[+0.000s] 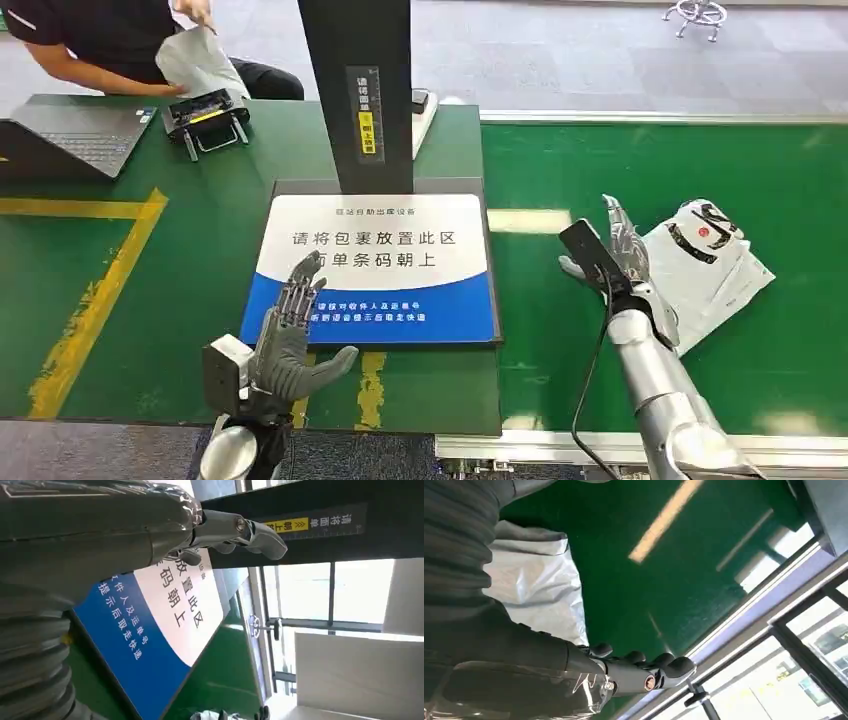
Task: Moved the parcel from conveyor to table for the left to box.
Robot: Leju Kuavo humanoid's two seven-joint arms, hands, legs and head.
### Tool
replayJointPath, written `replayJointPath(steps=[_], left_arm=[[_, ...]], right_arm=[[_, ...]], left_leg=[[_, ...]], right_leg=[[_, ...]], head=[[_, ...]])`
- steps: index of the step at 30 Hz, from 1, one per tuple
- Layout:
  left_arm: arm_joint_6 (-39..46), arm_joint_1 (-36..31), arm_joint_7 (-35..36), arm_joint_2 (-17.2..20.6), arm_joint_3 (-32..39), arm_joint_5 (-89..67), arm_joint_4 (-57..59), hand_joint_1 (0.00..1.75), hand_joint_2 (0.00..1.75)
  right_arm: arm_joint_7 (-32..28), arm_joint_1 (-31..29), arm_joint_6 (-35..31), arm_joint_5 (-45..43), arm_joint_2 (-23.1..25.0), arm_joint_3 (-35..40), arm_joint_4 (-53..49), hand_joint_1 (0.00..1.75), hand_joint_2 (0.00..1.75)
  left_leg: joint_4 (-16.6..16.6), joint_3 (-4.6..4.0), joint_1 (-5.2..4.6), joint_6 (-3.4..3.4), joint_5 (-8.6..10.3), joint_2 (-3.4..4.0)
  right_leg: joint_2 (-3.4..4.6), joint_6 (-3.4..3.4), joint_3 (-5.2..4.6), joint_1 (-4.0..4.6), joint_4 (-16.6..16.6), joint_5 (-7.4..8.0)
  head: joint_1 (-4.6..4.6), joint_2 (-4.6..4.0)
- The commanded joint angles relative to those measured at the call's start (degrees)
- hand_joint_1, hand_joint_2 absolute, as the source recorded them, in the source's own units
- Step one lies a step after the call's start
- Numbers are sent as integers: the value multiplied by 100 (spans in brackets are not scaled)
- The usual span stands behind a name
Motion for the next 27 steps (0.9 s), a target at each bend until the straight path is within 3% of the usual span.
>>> replayJointPath(steps=[1,7,17,27], left_arm=[[34,-18,43,161,46,6,39,0,175],[30,-54,44,145,45,3,96,0,175],[-11,-151,78,166,109,17,159,0,175],[-10,-283,60,130,5,94,425,0,175]], right_arm=[[-47,29,55,-69,-266,-469,150,0,175],[327,277,-55,20,-576,-722,-42,0,175],[971,68,189,314,-696,-941,297,0,175],[1652,-315,1127,1064,-671,-379,1148,0,175]], left_leg=[[-6,6,0,0,4,-3],[-4,4,0,1,3,-7],[-5,4,-1,0,3,2],[-5,6,0,1,1,13]], right_leg=[[-6,-15,6,2,-4,2],[-11,-16,6,3,-6,2],[-1,-16,1,2,-5,4],[9,-14,1,2,-5,6]], head=[[0,0],[0,0],[0,0],[0,0]])
